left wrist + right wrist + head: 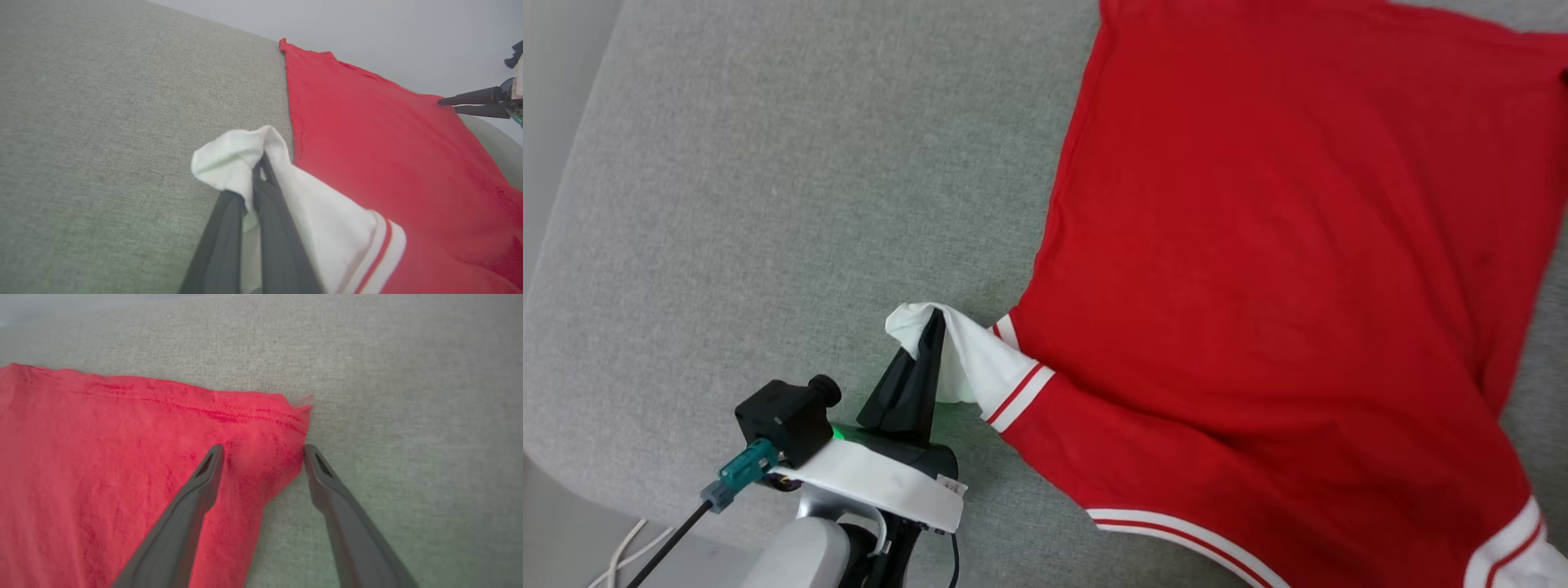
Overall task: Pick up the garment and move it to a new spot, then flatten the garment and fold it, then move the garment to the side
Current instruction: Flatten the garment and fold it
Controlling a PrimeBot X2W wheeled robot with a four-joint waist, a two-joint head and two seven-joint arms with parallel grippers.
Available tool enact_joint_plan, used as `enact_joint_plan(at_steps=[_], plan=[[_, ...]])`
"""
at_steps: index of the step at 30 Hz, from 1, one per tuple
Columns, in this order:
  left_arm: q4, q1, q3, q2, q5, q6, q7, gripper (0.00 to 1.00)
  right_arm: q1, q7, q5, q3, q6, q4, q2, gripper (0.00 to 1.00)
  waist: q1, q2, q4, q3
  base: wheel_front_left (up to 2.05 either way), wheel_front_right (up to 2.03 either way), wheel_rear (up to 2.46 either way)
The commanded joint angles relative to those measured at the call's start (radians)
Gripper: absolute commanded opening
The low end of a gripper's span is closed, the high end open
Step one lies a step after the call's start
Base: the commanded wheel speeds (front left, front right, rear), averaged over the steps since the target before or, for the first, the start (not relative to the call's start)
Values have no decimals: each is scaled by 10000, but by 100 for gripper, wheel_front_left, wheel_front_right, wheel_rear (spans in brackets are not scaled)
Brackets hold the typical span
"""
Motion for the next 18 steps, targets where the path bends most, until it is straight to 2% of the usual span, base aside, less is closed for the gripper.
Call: enact_joint_plan(at_steps=[1, 5, 10, 11, 12, 15, 18], plan=[[47, -173, -2, -65, 97, -50, -61, 0, -183, 21, -91, -53, -3, 84, 144, 100, -3, 0, 429, 493, 0, 0, 0], [273, -387, 45, -212, 35, -228, -133, 0, 33, 781, -619, -246, -6, 1038, 412, 100, -3, 0, 484, 722, 0, 0, 0], [541, -526, 43, -311, 104, -398, -194, 0, 344, 1875, -1315, -1072, -14, 2195, 762, 100, -3, 0, 535, 680, 0, 0, 0], [594, -531, 49, -317, 95, -411, -185, 0, 324, 1991, -1429, -1174, -14, 2264, 844, 26, -3, 0, 540, 625, 0, 0, 0], [644, -517, 50, -322, 108, -421, -191, 0, 263, 1981, -1527, -1230, -14, 2252, 892, 0, -3, 0, 541, 560, 0, 0, 0], [805, -369, 75, -317, 105, -454, -197, 0, 78, 1722, -1806, -1264, -6, 2001, 907, 0, -3, 0, 502, 266, 0, 0, 0], [959, -166, 147, -265, 41, -430, -208, 0, -128, 1525, -1898, -1078, -5, 1636, 644, 0, -3, 0, 366, -179, 0, 0, 0]])
